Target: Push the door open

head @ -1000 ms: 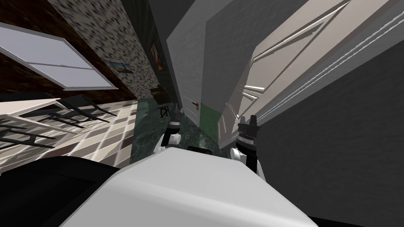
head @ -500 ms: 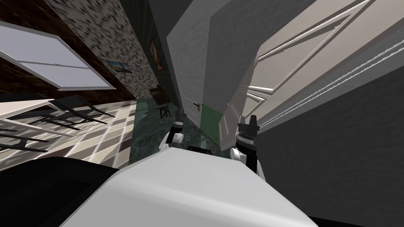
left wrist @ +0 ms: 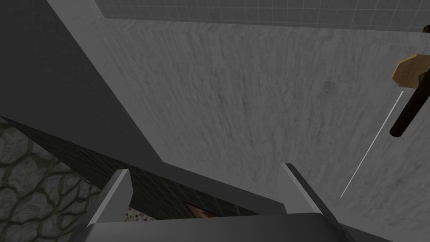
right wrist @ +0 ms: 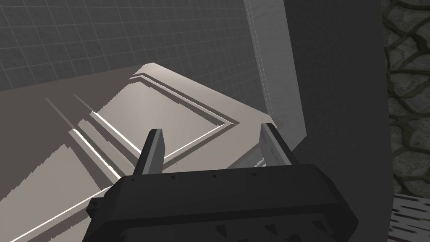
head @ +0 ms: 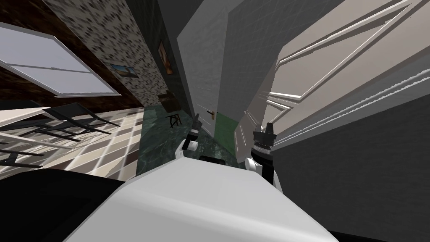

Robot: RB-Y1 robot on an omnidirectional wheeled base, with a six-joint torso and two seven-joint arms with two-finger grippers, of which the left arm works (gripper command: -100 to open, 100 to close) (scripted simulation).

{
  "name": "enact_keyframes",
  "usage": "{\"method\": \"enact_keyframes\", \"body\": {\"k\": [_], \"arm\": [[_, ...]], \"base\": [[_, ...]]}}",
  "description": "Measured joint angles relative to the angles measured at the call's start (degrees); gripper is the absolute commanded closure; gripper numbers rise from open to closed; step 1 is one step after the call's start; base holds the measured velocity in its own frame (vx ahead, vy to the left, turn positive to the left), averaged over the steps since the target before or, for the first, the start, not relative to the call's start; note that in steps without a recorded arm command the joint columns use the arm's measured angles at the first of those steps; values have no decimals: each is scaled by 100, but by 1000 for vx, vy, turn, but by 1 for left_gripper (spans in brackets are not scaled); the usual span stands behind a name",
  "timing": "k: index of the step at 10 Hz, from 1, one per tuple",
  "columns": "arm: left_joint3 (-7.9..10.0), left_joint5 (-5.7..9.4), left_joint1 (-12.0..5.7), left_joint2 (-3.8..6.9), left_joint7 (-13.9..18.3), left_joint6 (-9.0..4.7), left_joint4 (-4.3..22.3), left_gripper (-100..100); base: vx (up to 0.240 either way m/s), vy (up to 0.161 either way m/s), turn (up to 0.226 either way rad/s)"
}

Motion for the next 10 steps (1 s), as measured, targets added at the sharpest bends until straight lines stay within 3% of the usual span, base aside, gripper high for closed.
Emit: {"method": "enact_keyframes", "body": {"k": [3,7,10], "arm": [[-158,-39,-229,19,6,-22,494,-100],[-273,-43,-501,108,68,29,953,-100],[-371,-74,-703,72,59,-2,1354,-100]], "base": [[93,100,-19],[60,71,-11],[61,70,-19]]}}
